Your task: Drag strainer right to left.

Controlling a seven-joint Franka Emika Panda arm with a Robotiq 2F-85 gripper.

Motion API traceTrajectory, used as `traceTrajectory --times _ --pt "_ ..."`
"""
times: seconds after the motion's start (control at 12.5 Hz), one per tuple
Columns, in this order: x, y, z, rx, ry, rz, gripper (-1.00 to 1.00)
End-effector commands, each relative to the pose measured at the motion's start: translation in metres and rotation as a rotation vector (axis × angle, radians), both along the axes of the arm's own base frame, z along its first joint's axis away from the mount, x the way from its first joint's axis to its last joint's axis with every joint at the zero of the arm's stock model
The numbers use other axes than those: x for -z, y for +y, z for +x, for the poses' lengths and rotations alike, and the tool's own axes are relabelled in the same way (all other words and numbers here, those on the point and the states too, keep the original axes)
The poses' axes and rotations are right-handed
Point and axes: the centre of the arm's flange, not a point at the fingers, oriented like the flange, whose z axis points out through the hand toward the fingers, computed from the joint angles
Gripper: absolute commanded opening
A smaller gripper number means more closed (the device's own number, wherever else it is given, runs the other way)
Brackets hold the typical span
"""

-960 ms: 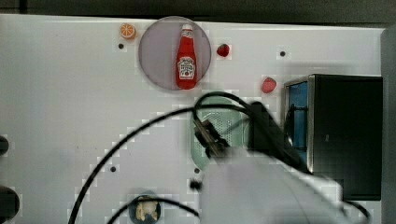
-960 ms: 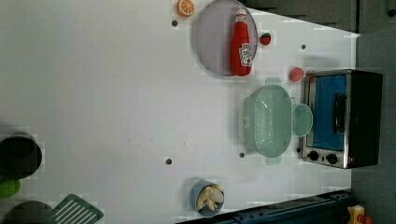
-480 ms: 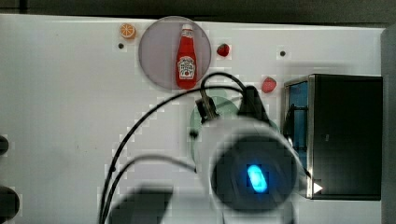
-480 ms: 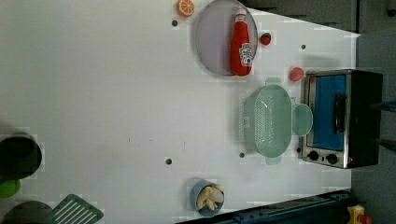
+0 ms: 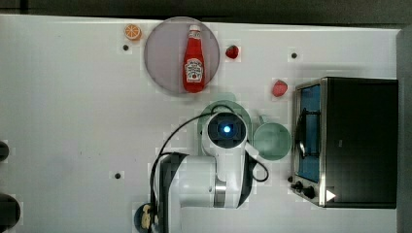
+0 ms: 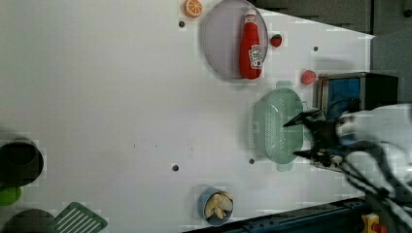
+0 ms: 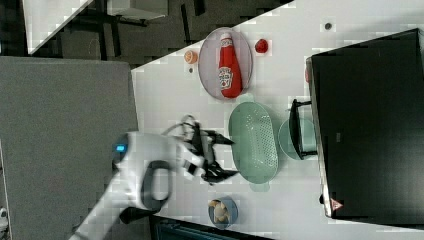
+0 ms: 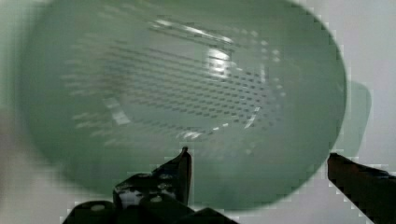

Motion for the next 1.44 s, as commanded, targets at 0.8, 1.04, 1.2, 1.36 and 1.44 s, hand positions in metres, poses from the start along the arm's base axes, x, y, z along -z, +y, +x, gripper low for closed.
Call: traceTrajectory --times 0.8,1.04,1.2,1.36,1.44 --pt "0.09 0.045 0.021 0.151 -0.114 -0.028 1.0" --pt "0.09 0.065 0.021 0.199 -0.12 -0.038 1.0" --pt "0.089 0.087 0.02 0.17 -0.126 -0.036 1.0" --pt "0.088 0.11 0.018 0.137 -0.13 -0.033 1.0" --pt "0.088 0.122 0.017 0.137 -0.131 -0.034 1.0"
